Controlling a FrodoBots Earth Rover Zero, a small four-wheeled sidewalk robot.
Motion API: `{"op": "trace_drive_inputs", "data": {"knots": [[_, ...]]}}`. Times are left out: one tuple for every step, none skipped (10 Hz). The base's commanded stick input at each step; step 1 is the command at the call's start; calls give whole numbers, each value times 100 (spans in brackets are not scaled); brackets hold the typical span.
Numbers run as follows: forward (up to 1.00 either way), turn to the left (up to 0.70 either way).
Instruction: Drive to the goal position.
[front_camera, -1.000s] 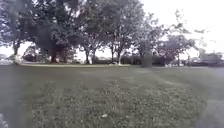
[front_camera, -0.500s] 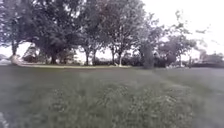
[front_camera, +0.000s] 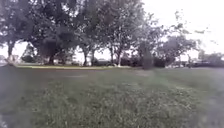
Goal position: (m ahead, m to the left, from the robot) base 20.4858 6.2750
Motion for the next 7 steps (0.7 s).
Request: {"op": "trace_drive_inputs", "data": {"knots": [[70,0],[70,0],[70,0],[70,0],[70,0],[70,0],[70,0]]}}
